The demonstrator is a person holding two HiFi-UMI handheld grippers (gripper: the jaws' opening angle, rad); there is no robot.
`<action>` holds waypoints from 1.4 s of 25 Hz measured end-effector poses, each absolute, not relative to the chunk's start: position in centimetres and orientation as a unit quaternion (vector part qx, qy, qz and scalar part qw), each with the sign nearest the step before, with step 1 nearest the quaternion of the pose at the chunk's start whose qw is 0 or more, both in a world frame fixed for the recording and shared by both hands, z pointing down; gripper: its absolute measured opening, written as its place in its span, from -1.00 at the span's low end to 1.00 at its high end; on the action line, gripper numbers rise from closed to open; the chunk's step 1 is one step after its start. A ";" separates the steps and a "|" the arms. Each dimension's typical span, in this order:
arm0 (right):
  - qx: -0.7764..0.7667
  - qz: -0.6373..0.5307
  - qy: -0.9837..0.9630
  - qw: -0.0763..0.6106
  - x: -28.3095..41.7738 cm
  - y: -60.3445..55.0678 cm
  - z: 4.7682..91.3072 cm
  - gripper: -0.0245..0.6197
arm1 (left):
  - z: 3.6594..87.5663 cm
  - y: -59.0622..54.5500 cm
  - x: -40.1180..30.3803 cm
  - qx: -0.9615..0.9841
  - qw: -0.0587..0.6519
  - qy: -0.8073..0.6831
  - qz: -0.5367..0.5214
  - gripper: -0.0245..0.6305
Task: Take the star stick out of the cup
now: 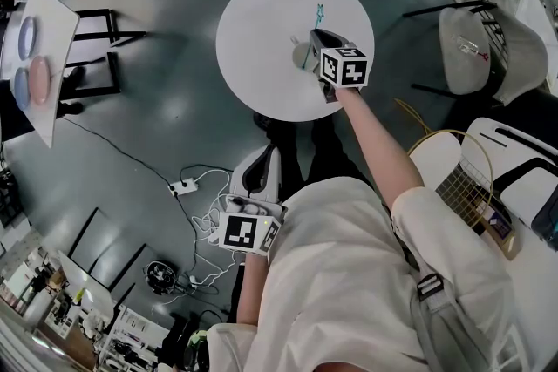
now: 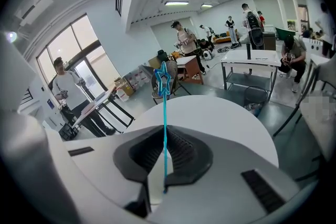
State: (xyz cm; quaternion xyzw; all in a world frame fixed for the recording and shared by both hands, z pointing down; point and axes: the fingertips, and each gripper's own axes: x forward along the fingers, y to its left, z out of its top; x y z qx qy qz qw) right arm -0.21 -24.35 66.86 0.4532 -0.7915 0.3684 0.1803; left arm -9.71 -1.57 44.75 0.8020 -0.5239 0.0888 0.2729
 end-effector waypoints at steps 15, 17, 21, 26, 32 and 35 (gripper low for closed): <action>0.435 0.357 -0.812 0.153 0.1 -24.0 63.7 -0.85 | 44.1 -1.7 -8.7 0.806 0.262 -0.524 0.086 -0.91; 0.429 0.350 -0.819 0.149 0.1 -23.9 63.0 -0.85 | 44.0 -1.7 -8.3 0.806 0.259 -0.525 0.084 -0.91; 0.415 0.336 -0.835 0.136 0.5 -23.3 61.2 -0.85 | 43.6 -1.4 -7.5 0.807 0.252 -0.528 0.082 -0.91; 0.397 0.312 -0.856 0.109 1.4 -22.5 58.0 -0.85 | 43.1 -1.0 -6.2 0.807 0.241 -0.534 0.076 -0.91; 0.366 0.308 -0.875 0.079 2.4 -20.4 54.9 -0.85 | 42.7 -0.4 -4.5 0.809 0.230 -0.536 0.072 -0.91; 0.349 0.308 -0.883 0.061 3.2 -19.3 53.0 -0.85 | 42.5 -0.2 -3.6 0.809 0.224 -0.538 0.071 -0.91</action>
